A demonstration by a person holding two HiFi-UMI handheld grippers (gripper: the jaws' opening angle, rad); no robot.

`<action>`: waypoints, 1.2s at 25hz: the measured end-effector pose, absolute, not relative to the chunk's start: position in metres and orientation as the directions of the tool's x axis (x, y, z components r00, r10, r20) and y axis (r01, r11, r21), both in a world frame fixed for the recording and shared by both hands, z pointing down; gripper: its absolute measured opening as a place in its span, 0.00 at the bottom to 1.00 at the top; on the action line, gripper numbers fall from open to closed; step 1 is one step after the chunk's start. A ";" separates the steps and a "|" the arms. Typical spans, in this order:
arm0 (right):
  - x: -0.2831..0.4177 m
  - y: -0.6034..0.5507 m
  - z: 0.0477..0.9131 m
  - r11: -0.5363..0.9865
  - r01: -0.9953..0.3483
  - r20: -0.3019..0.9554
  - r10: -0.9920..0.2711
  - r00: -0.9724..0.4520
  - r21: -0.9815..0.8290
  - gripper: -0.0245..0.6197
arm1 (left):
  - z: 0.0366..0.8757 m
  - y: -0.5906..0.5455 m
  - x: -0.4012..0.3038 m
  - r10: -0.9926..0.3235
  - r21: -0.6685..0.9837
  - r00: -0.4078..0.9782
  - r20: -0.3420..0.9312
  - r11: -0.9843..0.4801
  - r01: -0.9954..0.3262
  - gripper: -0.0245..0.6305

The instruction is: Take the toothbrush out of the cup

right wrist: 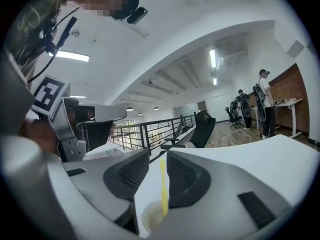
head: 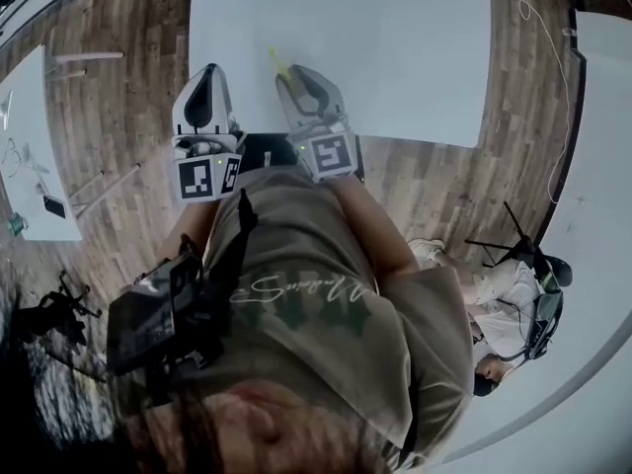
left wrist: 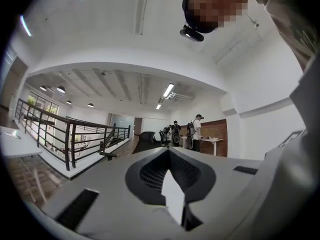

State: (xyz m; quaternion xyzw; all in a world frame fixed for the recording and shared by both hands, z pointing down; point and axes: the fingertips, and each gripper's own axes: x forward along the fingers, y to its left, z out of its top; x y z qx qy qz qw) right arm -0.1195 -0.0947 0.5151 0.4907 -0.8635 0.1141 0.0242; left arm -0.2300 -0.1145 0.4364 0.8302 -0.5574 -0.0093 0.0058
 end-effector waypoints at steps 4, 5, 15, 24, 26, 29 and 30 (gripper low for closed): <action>-0.128 -0.103 0.543 0.510 -0.848 0.208 -0.823 -0.529 -0.141 0.22 | 0.451 -0.124 -0.224 -0.924 0.039 0.383 0.005 -0.383 -0.923 0.05; -0.129 -0.106 0.548 0.514 -0.847 0.218 -0.818 -0.532 -0.136 0.22 | 0.452 -0.125 -0.221 -0.923 0.042 0.385 0.007 -0.385 -0.922 0.05; -0.139 -0.125 0.577 0.512 -0.850 0.323 -0.790 -0.521 -0.121 0.22 | 0.457 -0.145 -0.221 -0.906 0.071 0.422 0.014 -0.420 -0.905 0.05; -0.149 -0.131 0.584 0.538 -0.843 0.361 -0.790 -0.496 0.019 0.22 | 0.473 -0.159 -0.220 -0.911 0.047 0.408 0.057 -0.406 -0.913 0.05; -0.147 -0.132 0.584 0.532 -0.846 0.362 -0.796 -0.486 0.033 0.14 | 0.471 -0.162 -0.220 -0.912 0.048 0.407 0.055 -0.405 -0.913 0.05; -0.145 -0.130 0.584 0.523 -0.852 0.369 -0.798 -0.476 0.032 0.09 | 0.467 -0.166 -0.224 -0.914 0.048 0.403 0.054 -0.401 -0.915 0.05; -0.145 -0.131 0.583 0.517 -0.856 0.367 -0.800 -0.474 0.022 0.09 | 0.466 -0.166 -0.226 -0.914 0.048 0.402 0.056 -0.400 -0.915 0.05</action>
